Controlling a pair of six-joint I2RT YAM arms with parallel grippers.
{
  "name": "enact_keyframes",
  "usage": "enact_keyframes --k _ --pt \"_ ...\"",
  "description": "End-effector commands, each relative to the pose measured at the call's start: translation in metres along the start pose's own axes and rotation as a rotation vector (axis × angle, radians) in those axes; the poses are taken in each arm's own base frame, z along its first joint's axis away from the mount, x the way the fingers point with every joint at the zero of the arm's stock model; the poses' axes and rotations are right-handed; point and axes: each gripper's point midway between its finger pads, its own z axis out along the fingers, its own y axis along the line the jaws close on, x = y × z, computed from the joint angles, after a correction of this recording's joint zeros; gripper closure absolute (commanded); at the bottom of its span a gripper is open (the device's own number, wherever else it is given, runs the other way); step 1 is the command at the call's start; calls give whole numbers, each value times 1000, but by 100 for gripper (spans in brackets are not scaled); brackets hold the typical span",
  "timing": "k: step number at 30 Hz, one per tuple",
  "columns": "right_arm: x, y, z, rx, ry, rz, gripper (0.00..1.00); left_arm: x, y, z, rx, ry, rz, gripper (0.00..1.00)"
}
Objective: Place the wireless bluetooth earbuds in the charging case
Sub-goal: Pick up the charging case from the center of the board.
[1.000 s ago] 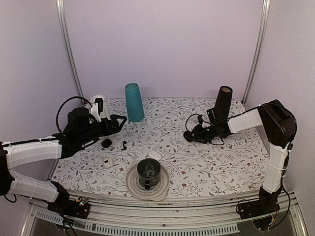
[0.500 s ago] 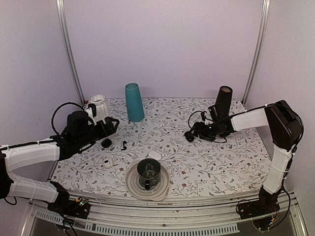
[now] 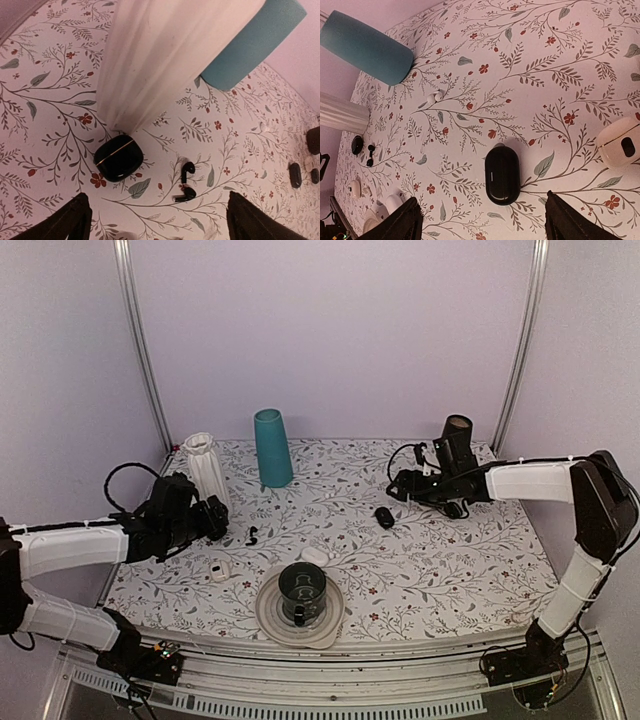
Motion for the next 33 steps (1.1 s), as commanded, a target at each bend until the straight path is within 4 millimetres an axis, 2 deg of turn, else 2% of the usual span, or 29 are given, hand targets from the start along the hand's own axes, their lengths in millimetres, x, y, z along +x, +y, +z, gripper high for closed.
enact_keyframes --k 1,20,33 --pt "-5 10 -12 -7 -21 -34 15 -4 15 12 -123 3 12 6" --pt "-15 26 -33 -51 -60 -66 15 18 43 75 -438 107 79 5" --pt "-12 29 -41 -66 -70 -72 15 31 56 93 -484 130 70 15"
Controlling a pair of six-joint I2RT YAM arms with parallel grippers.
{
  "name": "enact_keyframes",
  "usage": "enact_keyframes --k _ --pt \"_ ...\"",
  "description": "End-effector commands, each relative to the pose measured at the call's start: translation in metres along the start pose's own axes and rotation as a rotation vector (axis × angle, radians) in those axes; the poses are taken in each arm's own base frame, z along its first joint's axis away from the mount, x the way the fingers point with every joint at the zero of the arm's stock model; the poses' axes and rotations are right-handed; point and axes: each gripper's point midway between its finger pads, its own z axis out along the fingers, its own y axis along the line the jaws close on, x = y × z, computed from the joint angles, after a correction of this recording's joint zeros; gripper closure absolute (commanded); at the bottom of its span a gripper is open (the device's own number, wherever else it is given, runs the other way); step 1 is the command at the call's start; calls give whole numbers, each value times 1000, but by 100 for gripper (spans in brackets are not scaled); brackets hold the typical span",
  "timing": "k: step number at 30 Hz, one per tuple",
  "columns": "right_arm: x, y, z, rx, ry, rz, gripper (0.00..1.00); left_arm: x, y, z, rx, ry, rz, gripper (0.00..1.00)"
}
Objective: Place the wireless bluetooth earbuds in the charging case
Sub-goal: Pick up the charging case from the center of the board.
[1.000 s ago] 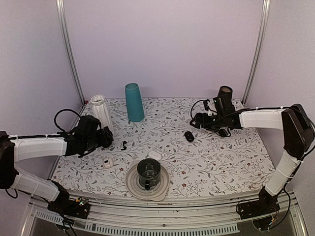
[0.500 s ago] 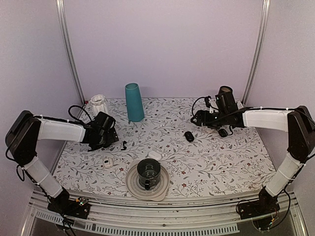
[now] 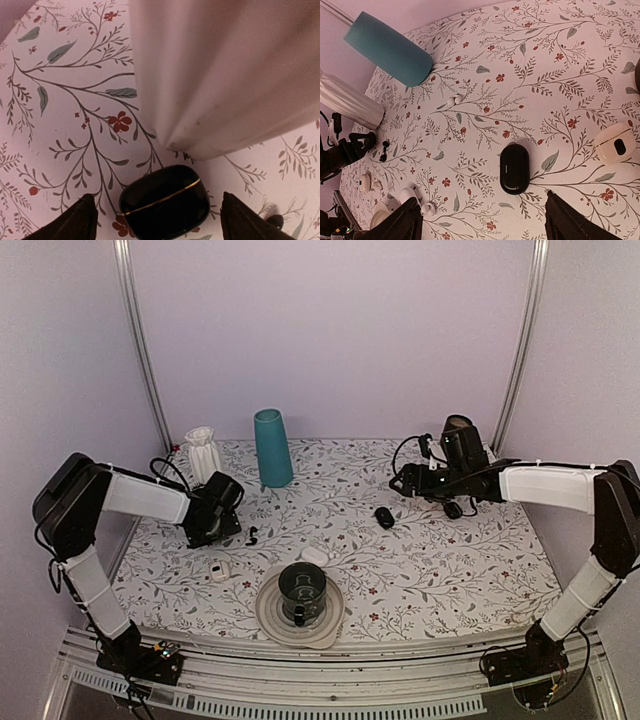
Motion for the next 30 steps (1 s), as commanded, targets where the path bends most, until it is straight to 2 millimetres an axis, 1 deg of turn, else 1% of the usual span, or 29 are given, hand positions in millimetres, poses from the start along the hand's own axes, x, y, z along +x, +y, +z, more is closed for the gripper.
enact_keyframes --k 1,10,18,22,26,28,30 --pt "-2 8 -7 -27 -17 -21 15 -4 2 8 -16 -1 -10 16" --pt "-2 9 -9 -34 -22 -20 15 -4 -2 14 -8 -7 -7 26" --pt "-1 10 -9 -39 -20 -20 15 -7 -5 18 -4 -24 11 26" --pt "-1 10 -9 -40 -19 -21 15 -8 -11 19 20 -27 19 27" --pt "0 10 -10 -40 -19 -21 15 -6 -15 18 51 -26 32 32" --pt "0 10 -9 -39 -20 -21 15 -5 -17 17 58 -29 37 37" --pt "1 9 -9 -39 -19 -21 15 -4 -18 16 61 -32 46 39"
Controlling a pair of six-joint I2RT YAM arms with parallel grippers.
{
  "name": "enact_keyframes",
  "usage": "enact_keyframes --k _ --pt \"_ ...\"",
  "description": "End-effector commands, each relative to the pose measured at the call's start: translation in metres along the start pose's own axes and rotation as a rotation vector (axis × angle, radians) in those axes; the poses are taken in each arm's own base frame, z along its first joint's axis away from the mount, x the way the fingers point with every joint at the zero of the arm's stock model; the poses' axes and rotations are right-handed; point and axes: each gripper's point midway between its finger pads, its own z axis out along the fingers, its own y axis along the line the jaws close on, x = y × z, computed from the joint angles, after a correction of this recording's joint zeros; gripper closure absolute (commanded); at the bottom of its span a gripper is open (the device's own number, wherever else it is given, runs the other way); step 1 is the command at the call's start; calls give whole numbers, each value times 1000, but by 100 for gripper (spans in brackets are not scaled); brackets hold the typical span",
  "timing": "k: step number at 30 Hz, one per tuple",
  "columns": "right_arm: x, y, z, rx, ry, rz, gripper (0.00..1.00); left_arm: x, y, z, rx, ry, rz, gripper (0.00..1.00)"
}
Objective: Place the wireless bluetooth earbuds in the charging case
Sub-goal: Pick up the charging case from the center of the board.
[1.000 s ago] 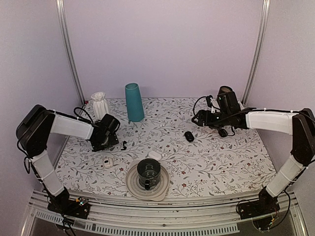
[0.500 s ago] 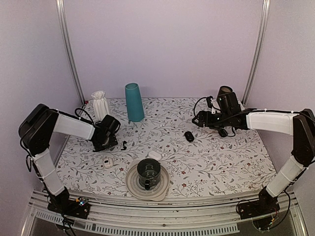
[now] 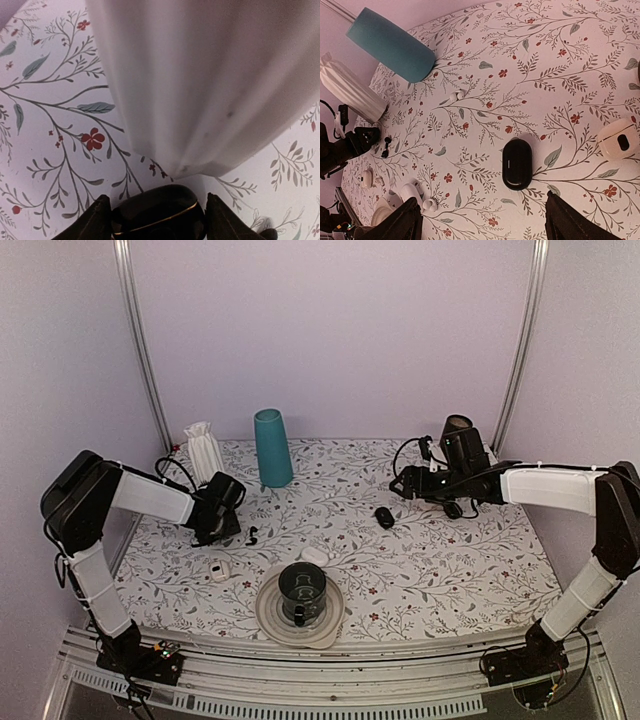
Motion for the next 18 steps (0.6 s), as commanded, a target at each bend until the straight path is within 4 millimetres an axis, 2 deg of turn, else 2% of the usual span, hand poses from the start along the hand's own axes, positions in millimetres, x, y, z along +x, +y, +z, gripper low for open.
enact_keyframes --k 1,18 --pt "-4 7 -7 -23 -30 -22 15 -2 -6 0 26 -16 18 40" --pt "-4 7 -7 -22 -32 -25 16 10 -16 -7 45 -12 57 48"
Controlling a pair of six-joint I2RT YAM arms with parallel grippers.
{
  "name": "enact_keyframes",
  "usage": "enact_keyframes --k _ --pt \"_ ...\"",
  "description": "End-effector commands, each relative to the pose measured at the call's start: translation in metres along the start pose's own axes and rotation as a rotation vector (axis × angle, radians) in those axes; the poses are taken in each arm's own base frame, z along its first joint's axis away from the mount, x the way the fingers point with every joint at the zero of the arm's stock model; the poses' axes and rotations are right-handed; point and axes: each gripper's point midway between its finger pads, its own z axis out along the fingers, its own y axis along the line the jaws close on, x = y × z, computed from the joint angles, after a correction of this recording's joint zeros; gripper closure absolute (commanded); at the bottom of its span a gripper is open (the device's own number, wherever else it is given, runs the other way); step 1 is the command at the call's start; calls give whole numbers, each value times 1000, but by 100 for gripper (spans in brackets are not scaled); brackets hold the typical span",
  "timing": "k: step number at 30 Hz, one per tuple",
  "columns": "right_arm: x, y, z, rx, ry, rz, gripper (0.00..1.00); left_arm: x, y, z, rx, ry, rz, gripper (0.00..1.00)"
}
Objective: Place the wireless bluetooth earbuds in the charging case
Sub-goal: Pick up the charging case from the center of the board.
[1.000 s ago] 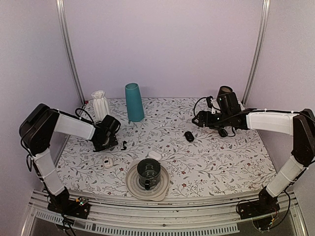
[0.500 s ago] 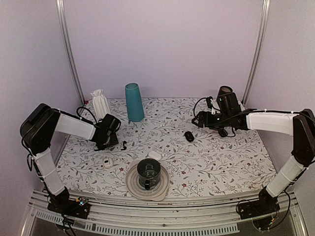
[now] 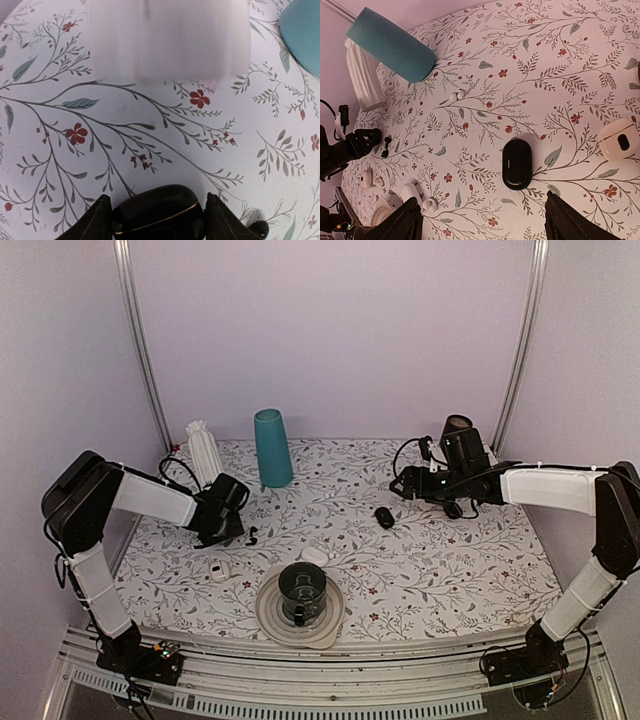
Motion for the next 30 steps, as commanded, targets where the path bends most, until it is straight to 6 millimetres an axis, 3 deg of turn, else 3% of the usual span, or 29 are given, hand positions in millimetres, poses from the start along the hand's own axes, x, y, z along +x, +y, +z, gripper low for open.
enact_keyframes --k 1,7,15,30 --pt "-5 8 -7 -21 -30 -24 16 5 -5 -2 9 -6 27 50" --pt "-5 8 -8 -22 -31 -24 16 5 -10 -3 27 -6 42 58" --pt "-9 12 -13 -28 -43 -35 16 -11 -23 -14 94 -38 88 71" --pt "-15 36 -20 -118 -57 -55 15 -56 -73 -65 371 -151 197 75"
